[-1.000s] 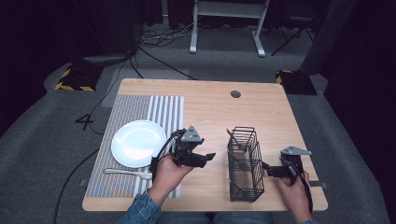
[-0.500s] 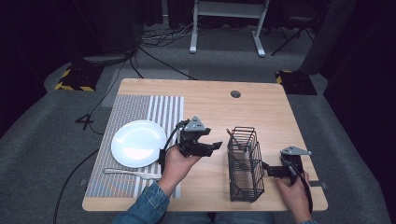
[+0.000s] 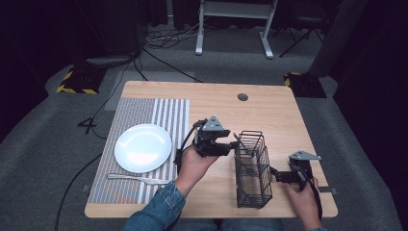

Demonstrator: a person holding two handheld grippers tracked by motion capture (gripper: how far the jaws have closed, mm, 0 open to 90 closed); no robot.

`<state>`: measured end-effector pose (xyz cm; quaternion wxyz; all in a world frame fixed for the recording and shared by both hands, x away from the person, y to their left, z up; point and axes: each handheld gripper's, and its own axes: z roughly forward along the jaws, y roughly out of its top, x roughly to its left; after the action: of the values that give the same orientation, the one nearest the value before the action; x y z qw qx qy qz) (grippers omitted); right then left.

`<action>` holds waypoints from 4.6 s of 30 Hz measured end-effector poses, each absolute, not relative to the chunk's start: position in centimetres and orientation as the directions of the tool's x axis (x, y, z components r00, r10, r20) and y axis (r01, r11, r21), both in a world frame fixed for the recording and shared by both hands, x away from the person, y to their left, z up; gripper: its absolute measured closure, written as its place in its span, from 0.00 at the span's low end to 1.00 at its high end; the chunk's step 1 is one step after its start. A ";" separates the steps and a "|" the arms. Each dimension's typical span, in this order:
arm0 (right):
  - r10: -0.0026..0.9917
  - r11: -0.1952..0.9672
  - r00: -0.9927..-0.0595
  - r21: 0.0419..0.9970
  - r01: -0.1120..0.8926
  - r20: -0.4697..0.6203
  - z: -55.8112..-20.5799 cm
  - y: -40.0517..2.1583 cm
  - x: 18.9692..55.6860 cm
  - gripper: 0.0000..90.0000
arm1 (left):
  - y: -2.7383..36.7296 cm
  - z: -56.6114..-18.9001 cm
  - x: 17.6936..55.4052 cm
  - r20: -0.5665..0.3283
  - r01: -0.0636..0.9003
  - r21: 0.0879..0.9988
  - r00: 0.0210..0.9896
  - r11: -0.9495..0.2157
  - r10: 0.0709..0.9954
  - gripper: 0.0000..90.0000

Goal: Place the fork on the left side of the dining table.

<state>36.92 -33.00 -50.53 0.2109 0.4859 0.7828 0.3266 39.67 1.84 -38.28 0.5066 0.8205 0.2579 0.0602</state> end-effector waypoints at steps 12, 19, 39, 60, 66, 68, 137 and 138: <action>0.899 0.313 -0.439 0.717 0.623 -0.011 -50.5 -33.0 36.9 0.04 | 0.6 -38.6 40.6 -0.179 0.381 0.854 0.854 -0.354 0.489 0.88; 0.898 0.313 -0.439 0.718 0.622 -0.011 -50.5 -33.0 36.9 0.04 | 0.6 -38.2 40.6 -0.177 0.376 0.857 0.857 -0.352 0.484 0.92; 0.899 0.312 -0.438 0.717 0.623 -0.011 -50.5 -33.0 36.8 0.04 | 0.9 -33.5 39.7 -0.102 0.289 0.873 0.895 -0.392 0.433 0.96; 0.899 0.312 -0.438 0.717 0.623 -0.011 -50.5 -33.0 36.8 0.04 | 3.2 -29.4 39.6 -0.088 0.242 0.882 0.928 -0.405 0.363 0.96; 0.899 0.311 -0.438 0.718 0.623 -0.010 -50.5 -33.0 36.8 0.04 | 4.5 -28.9 39.7 -0.091 0.241 0.889 0.927 -0.390 0.365 0.96; 0.899 0.312 -0.438 0.718 0.623 -0.011 -50.5 -33.0 36.8 0.05 | 5.0 -28.6 39.7 -0.096 0.242 0.893 0.926 -0.378 0.365 0.96; 0.913 0.291 -0.408 0.719 0.631 -0.012 -50.5 -33.1 36.9 0.05 | 24.4 -30.7 46.5 -0.130 0.354 0.906 0.753 -0.230 0.645 0.96; 0.913 0.291 -0.408 0.719 0.631 -0.012 -50.5 -33.1 36.9 0.05 | 24.5 -30.9 46.6 -0.135 0.360 0.905 0.749 -0.228 0.648 0.96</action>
<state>36.89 -33.13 -50.52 0.2173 0.4989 0.7736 0.3248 46.61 24.45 -30.93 0.5286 0.7715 0.3268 0.1362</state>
